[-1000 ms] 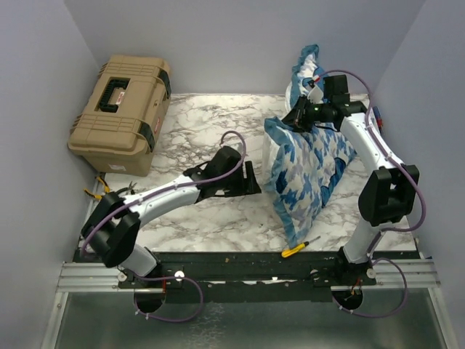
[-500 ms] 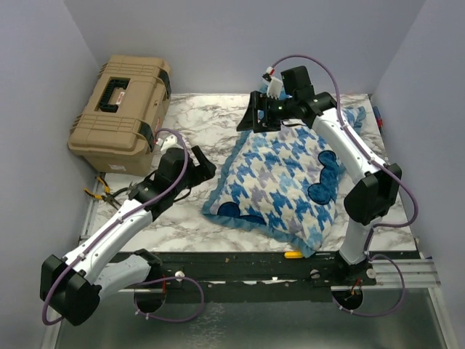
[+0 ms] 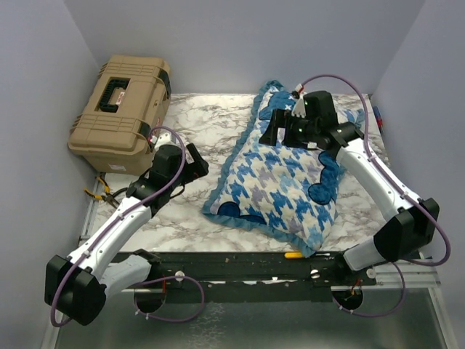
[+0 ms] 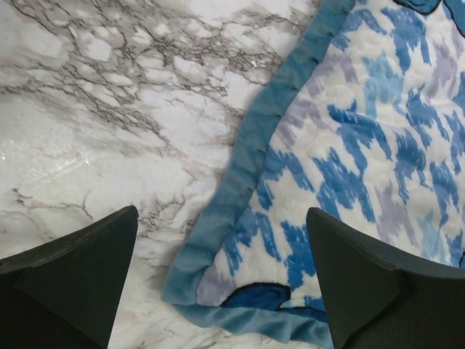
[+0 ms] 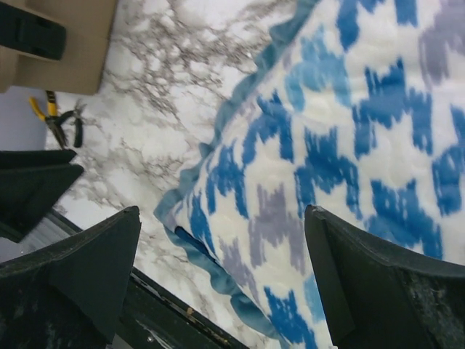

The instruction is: Put the pillow into the pillowcase

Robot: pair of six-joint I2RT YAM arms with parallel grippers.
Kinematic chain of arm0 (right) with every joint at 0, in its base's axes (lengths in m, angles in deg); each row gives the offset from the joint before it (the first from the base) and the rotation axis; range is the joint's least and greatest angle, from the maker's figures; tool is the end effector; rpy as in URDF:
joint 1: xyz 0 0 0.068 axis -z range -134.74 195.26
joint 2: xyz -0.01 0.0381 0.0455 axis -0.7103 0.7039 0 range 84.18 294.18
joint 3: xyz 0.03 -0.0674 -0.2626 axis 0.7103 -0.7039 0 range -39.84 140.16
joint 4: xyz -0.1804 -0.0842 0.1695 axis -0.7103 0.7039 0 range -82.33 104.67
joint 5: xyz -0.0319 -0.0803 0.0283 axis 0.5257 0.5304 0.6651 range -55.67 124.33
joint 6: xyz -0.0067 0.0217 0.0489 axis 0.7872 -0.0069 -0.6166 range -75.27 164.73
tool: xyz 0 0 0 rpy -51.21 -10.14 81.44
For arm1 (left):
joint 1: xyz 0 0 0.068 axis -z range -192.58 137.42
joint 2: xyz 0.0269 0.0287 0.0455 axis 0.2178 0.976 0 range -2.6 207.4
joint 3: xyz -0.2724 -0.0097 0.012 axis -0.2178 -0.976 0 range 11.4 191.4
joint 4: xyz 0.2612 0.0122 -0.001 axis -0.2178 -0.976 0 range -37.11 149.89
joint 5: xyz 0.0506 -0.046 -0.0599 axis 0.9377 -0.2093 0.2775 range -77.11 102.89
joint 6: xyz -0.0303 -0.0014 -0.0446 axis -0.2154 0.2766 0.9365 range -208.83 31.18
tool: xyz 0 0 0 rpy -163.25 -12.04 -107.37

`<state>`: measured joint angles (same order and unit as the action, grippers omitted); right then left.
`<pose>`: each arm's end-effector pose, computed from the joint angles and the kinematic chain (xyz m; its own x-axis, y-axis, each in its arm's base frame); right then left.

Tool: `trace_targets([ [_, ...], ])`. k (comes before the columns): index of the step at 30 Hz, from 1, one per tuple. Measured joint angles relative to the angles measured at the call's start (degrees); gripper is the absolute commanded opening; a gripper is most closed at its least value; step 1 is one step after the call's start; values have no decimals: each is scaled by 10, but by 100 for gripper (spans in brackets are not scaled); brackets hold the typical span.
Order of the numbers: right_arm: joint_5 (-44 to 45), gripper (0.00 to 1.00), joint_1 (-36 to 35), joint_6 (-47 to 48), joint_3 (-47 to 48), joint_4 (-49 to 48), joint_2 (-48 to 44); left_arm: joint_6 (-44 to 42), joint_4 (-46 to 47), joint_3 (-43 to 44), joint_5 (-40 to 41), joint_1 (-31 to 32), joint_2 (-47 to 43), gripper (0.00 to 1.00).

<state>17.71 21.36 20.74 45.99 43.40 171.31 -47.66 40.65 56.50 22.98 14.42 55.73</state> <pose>0.3061 0.1469 0.3665 -0.7458 0.0956 -0.6593 -0.3216 0.8151 0.4820 0.2039 -0.0969 0.2820 -0.5677 -0.4380 -0.6971 -0.0775 0.8714 -0.4845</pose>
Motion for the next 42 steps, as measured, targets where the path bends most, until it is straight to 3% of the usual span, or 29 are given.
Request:
trace_targets([
  [10, 148, 100, 0, -51, -279, -64, -183, -94, 90, 0, 5, -52, 17, 99],
  [14, 204, 100, 0, -60, -339, -74, -253, -124, 151, -9, 21, -52, 16, 99],
  [27, 383, 100, 0, -29, -467, -133, -337, -181, 371, -215, 149, -52, -30, 99],
  [32, 475, 100, 5, 23, -584, -233, -377, -244, 432, -246, 195, -53, 5, 99],
  [36, 511, 100, 28, 73, -673, -374, -398, -289, 473, -247, 215, -64, 79, 99],
  [42, 514, 100, 123, 98, -738, -569, -332, -329, 626, -274, 185, -139, 189, 99],
])
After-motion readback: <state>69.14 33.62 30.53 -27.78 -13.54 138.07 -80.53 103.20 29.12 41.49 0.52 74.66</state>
